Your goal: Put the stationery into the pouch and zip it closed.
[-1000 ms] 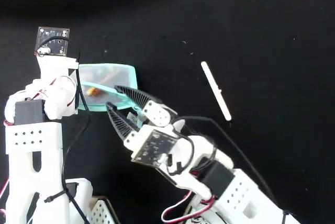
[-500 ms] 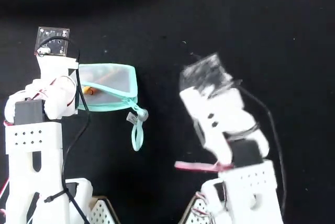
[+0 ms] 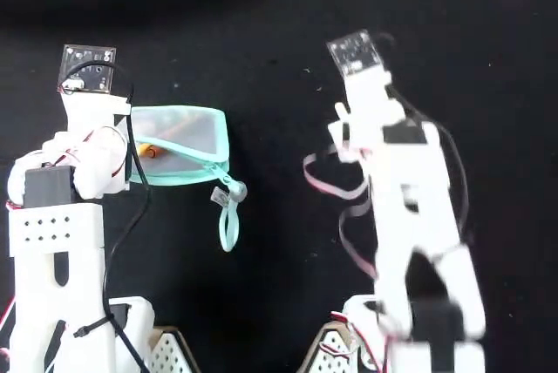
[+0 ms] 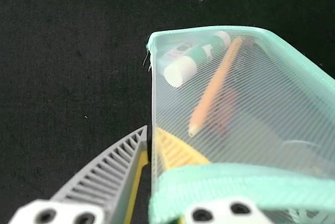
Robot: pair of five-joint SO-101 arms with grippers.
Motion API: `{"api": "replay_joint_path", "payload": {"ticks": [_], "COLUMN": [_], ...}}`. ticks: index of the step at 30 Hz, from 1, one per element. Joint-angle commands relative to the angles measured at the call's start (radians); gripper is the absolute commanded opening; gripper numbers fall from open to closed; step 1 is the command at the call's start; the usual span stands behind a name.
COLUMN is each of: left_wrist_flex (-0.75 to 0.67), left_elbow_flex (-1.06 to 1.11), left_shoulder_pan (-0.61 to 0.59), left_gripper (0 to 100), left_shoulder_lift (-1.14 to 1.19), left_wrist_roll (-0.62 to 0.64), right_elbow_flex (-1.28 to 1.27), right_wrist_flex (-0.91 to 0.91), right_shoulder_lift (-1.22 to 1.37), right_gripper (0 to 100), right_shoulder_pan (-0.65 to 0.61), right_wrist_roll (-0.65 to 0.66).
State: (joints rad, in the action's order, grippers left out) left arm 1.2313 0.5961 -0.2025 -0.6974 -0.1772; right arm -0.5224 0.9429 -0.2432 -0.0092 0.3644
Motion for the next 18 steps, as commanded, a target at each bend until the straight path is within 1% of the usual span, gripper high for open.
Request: {"api": "replay_joint_path", "payload": {"ticks": [1,7,12,18], "left_wrist_flex": [-0.006,-0.006,-0.006,-0.006], "left_elbow_flex": [0.008,0.008,0.008,0.008], "left_shoulder_pan": [0.001,-0.001,-0.001,-0.001], "left_gripper": [3,3,3,3], "left_shoulder_lift": [0.011,0.011,0.011,0.011], "left_wrist_roll": [-0.006,-0.006,-0.006,-0.006], "right_elbow_flex": [0.306,0.792,1.193,1.601], "right_wrist_flex": [0.109,0.331,0.454,0.608], "right_shoulder_lift": [0.255,0.677,0.957,1.234], "right_gripper": [12.7,12.7,12.6,12.5], "right_shoulder_pan": [0.015,0.015,0.015,0.005], "right_wrist_roll": [0.008,0.008,0.011,0.110]}}
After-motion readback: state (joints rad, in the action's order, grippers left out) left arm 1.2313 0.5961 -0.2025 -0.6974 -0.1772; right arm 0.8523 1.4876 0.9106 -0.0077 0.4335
